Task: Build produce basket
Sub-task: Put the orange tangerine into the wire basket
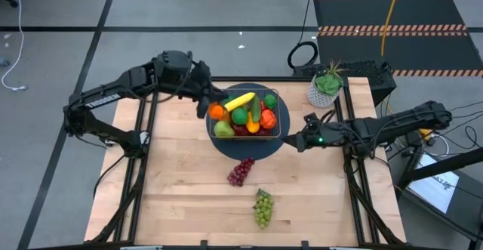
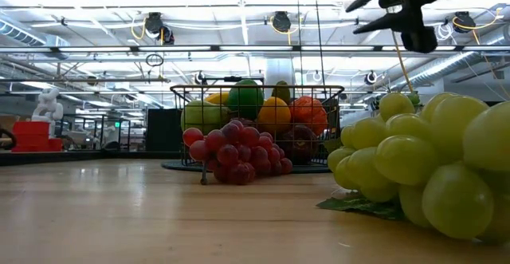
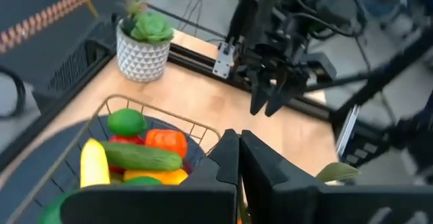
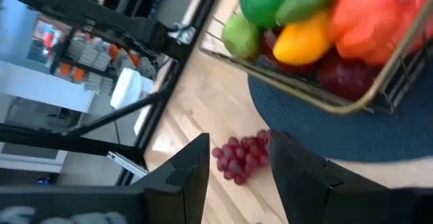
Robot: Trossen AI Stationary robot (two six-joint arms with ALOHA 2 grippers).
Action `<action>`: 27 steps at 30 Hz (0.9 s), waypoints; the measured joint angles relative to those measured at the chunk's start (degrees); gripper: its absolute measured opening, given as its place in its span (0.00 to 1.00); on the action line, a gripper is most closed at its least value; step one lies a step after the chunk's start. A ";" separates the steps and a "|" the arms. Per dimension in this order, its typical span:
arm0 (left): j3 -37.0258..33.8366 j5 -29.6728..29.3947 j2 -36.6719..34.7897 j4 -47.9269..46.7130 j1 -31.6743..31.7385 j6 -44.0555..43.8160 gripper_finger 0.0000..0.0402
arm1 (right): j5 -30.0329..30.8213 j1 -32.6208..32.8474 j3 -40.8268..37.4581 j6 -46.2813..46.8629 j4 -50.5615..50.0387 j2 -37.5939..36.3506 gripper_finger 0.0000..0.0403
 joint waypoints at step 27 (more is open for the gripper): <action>0.00 -8.81 0.00 -0.24 -5.35 10.13 0.01 | -3.11 8.02 0.00 9.72 0.55 6.38 0.36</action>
